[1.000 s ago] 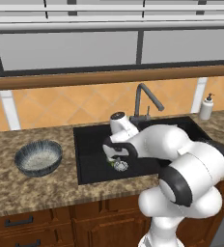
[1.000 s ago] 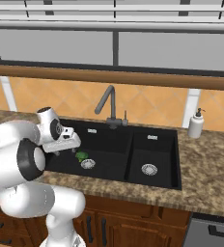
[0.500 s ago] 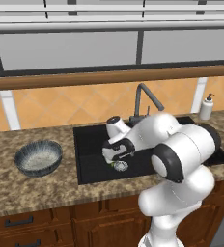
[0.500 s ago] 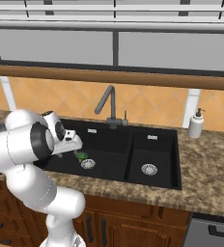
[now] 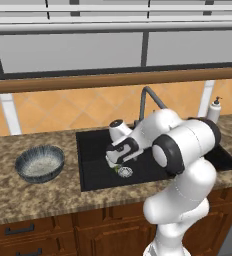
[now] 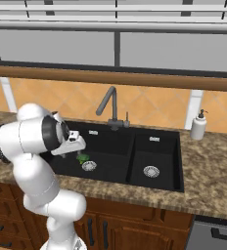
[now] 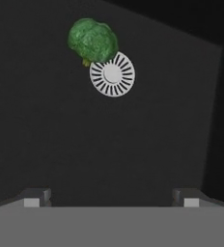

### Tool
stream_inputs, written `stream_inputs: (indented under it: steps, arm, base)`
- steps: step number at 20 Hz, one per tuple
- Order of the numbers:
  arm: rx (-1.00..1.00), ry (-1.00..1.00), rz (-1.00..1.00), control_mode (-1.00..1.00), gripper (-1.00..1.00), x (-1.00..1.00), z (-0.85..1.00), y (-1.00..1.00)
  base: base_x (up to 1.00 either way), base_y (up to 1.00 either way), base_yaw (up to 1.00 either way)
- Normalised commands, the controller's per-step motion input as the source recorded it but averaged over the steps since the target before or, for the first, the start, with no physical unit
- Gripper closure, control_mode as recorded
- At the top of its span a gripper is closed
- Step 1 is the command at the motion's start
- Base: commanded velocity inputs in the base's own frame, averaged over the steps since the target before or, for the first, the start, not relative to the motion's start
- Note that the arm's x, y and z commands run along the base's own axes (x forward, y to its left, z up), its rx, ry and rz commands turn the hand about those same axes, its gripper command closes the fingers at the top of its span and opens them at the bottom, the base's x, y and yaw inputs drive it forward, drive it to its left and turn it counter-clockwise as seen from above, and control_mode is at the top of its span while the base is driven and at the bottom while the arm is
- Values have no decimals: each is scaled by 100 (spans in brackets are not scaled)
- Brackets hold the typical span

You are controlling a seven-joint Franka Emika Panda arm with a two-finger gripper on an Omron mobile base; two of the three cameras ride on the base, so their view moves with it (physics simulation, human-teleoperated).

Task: Pick the broccoli from the sink and place it in the bowl. Then pick the bowl and place it in the microwave. Then close the microwave door and press the start button.

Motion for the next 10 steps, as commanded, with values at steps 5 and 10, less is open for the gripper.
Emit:
stream_inputs:
  steps: [5,10]
  arm:
    - [0,2,0,-100,-100,21,-24,0]
    - [0,0,1,-100,-100,25,-29,0]
  base:
    - [0,0,0]
    - [0,0,0]
